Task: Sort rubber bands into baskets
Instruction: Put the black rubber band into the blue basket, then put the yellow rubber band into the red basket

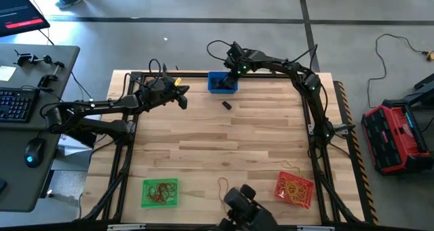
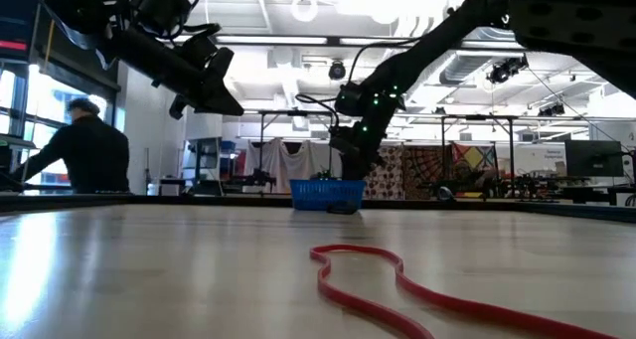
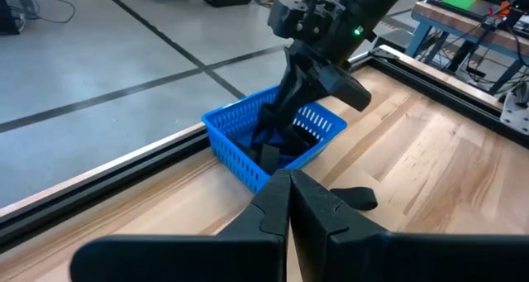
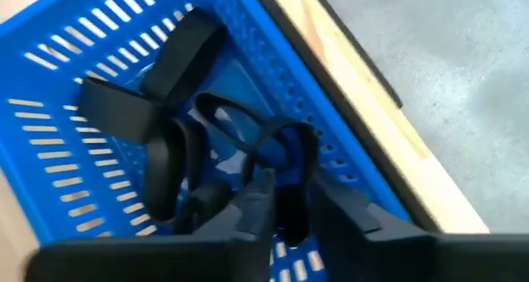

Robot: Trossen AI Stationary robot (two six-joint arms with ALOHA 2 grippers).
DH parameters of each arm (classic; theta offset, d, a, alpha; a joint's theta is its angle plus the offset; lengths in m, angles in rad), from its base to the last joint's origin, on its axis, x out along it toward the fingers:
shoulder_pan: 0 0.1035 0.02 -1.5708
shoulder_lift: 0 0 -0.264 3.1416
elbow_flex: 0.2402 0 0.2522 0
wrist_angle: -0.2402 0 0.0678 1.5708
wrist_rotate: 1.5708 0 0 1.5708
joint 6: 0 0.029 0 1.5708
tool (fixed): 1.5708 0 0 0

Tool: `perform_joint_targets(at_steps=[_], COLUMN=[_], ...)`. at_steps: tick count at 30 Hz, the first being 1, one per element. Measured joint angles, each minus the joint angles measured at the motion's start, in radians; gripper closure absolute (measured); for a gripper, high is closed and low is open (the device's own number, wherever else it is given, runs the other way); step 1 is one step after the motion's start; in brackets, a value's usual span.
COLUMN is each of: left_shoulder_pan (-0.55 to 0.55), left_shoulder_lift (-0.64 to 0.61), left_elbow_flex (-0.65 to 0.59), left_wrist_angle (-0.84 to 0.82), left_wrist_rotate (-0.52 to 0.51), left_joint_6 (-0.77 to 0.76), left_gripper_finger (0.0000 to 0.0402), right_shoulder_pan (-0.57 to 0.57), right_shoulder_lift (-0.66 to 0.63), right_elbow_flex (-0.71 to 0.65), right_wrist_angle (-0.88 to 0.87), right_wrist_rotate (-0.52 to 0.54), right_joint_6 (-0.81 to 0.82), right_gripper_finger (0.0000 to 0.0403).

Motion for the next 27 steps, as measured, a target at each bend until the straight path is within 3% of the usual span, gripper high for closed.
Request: perform_joint_targets(at_steps=[5, 9, 13, 20, 27], left_shoulder_pan=[0.0, 0.0, 0.0, -0.002, -0.013], left_shoulder_lift=[0.0, 0.0, 0.0, 0.0, 0.0], left_elbow_flex=[0.0, 0.0, 0.0, 0.0, 0.0], left_wrist_angle=[-0.001, -0.001, -0.002, -0.031, -0.048], left_wrist_rotate=[0.029, 0.057, 0.069, 0.155, 0.164], left_joint_6=[0.003, 0.017, 0.018, 0.037, 0.043], left_gripper_finger=[0.0402, 0.0402, 0.0401, 0.0401, 0.0402], right_shoulder_pan=[0.018, 0.038, 0.071, 0.186, 0.327], right_shoulder_lift=[-0.024, -0.088, -0.165, -0.261, -0.354], right_elbow_flex=[0.0, 0.0, 0.0, -0.025, -0.237], right_wrist_angle=[-0.01, -0.008, -0.047, -0.168, -0.119], right_wrist_rotate=[0.018, 0.059, 0.102, 0.144, 0.165], right_joint_6=[0.068, 0.16, 0.188, 0.337, 0.622], right_gripper_finger=[0.0257, 0.0239, 0.027, 0.0388, 0.04])
